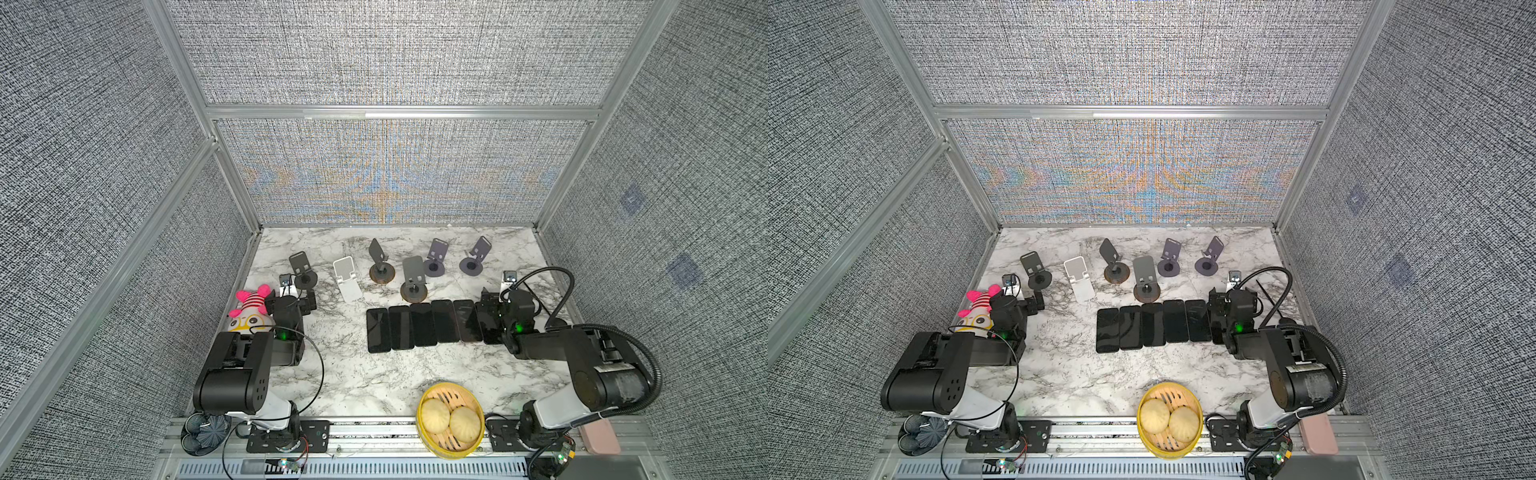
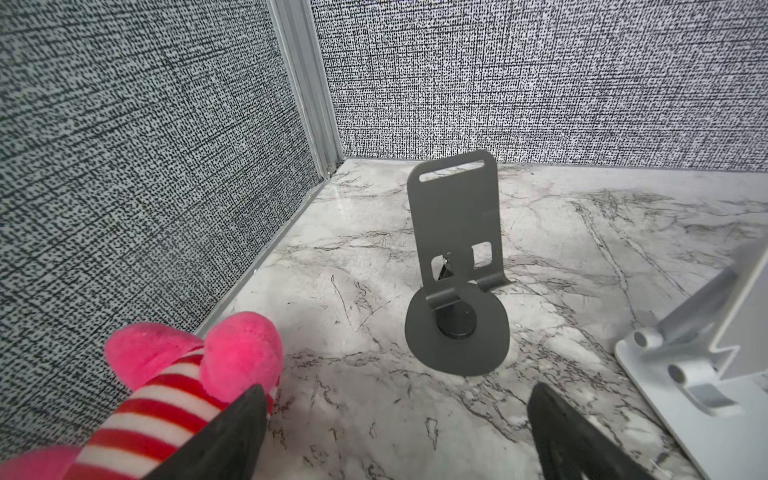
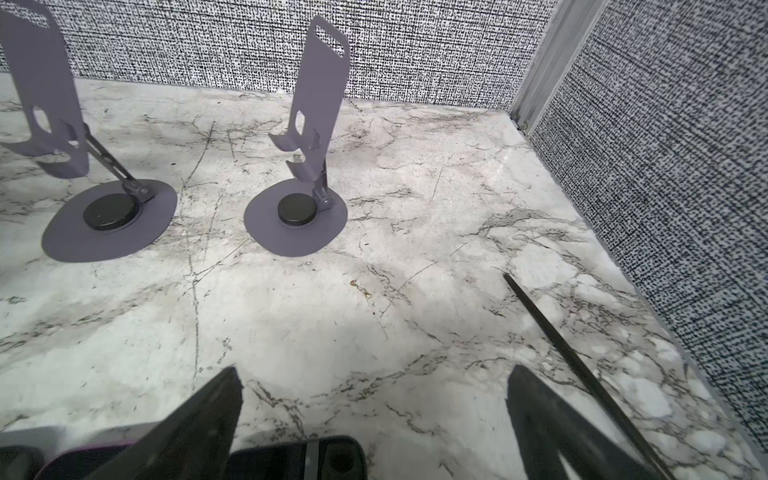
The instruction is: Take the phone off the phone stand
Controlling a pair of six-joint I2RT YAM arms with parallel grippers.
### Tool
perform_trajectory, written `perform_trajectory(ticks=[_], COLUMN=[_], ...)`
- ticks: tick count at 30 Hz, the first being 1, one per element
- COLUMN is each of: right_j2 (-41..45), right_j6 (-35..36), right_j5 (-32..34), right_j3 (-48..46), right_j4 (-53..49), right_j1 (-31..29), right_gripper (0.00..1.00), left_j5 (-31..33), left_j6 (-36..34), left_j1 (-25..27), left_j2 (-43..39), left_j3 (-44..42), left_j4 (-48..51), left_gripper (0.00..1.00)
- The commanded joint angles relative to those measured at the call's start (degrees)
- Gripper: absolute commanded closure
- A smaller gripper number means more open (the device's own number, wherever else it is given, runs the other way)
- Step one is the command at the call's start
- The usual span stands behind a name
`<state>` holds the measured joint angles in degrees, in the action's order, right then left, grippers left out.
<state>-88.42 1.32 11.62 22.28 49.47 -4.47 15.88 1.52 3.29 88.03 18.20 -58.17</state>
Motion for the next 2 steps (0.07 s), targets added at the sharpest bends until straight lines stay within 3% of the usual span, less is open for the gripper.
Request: perform_trajectory(ticks=[1,2], right_j2=[0.36,0.45], right_j6=[-0.79,-0.66], right_j5=[-1.07,-0.98], right_j3=[-0.04,-0.23], right_j4=[0.20,0.51], right_j1=[0.06,0.01], right_gripper=[0.01,0.01], left_j5=[-0.39,-0.34], left_j6=[0.51,0.59], left_j1=[-0.11,-0.12], left_j2=[-0.25,-0.24], left_j3=[0.27,0.31], left_j4=[0.47,0.51], left_gripper=[0.01,0.01])
